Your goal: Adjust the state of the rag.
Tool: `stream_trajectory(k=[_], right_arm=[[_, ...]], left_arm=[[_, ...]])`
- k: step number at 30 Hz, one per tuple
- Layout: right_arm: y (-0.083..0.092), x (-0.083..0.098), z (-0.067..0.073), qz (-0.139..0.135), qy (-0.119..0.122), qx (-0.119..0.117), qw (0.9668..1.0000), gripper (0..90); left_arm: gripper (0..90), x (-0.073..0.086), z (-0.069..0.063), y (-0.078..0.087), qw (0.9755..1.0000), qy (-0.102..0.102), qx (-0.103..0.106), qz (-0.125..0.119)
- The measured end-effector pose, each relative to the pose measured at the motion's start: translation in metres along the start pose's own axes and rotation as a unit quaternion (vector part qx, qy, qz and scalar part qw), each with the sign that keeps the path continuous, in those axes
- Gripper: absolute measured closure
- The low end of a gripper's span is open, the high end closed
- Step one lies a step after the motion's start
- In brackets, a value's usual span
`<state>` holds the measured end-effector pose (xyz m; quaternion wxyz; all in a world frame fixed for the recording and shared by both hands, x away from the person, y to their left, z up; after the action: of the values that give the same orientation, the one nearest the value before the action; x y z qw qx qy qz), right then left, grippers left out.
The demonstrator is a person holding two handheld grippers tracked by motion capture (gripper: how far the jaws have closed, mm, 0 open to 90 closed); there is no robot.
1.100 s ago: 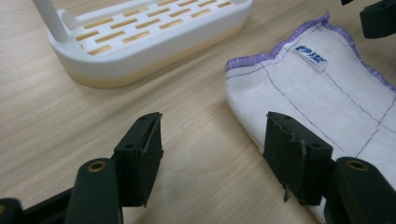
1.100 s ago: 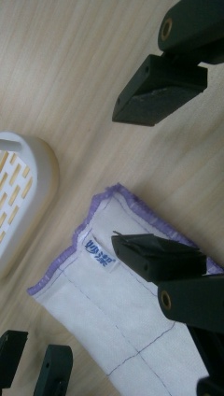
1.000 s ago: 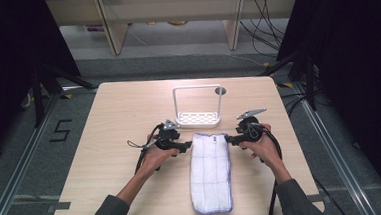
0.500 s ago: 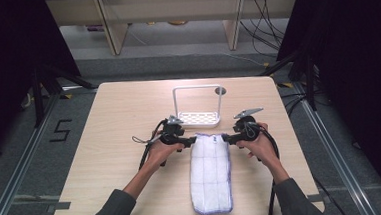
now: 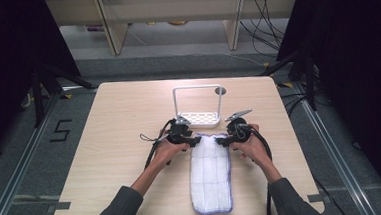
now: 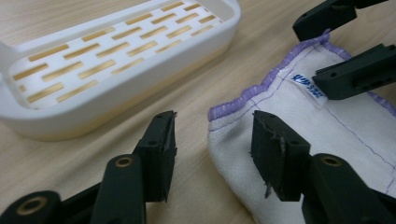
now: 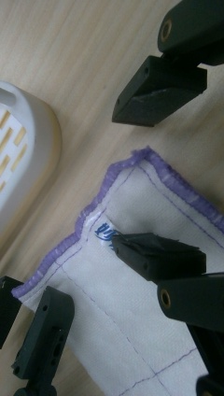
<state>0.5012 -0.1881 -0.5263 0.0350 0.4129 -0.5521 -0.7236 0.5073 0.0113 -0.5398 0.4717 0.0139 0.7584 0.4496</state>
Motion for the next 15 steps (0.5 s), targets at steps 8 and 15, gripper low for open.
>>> stream_trajectory(k=[8,15], right_arm=[[-0.0071,0.0021,0.0043,-0.002,0.001,-0.011,0.9999,40.7],[-0.0044,0.0033,0.0081,0.004,0.012,-0.022,0.9997,58.1]], left_arm=[[67.0,0.0009,-0.0061,-0.0015,0.9997,-0.024,0.007,0.007],[80.4,0.0013,-0.0089,-0.0012,0.9991,-0.040,0.012,0.007]])
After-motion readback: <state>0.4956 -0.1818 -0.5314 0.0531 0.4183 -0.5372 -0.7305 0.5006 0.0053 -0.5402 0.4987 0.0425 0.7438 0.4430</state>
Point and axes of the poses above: each handheld gripper's, and its own axes: y roughly backward along the jaws, x roughly out of its underside, z roughly to its left, the point moved 4 cm from there along -y, roughly forward along the jaws, and after that the axes turned 5 degrees about z, right-handed, at the moved point
